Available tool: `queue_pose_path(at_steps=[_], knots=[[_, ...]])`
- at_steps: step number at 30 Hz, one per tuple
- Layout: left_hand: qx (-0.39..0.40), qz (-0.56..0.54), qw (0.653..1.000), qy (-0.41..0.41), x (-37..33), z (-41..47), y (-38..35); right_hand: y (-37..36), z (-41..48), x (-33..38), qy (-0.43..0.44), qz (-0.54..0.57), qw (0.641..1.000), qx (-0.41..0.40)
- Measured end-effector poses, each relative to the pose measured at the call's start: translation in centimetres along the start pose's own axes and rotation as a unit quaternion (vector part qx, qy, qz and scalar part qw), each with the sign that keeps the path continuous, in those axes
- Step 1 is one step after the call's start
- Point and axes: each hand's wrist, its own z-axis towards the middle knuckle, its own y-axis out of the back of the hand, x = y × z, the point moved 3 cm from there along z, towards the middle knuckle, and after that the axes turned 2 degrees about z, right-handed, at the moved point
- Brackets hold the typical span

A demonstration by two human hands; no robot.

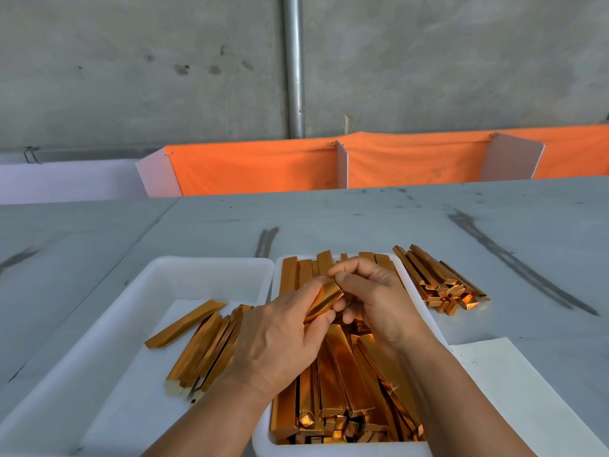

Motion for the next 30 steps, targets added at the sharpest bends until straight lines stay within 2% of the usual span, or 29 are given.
queue_pose_path(at_steps=[7, 11, 14, 19, 24, 30], knots=[[0.008, -0.009, 1.000, -0.020, -0.30, -0.03, 0.10, -0.06, 0.18, -0.20, -0.047, 0.099, 0.993, 0.044], [0.000, 0.000, 1.000, -0.008, -0.20, 0.07, 0.15, -0.39, -0.02, -0.01, 0.004, 0.021, 0.998, 0.060], [-0.002, 0.020, 1.000, -0.012, -0.10, 0.08, -0.07, -0.35, 0.01, -0.08, 0.024, -0.003, 0.999, 0.042], [0.014, 0.035, 0.999, 0.001, -0.13, 0.15, -0.38, -0.17, 0.14, -0.34, 0.031, -0.021, 0.999, 0.003], [0.006, 0.014, 1.000, 0.024, 0.12, 0.17, -0.23, -0.28, 0.02, -0.37, 0.007, 0.028, 0.999, 0.043], [0.004, 0.036, 0.999, 0.017, 0.04, 0.14, -0.35, -0.29, 0.12, -0.45, 0.012, -0.023, 1.000, 0.017]])
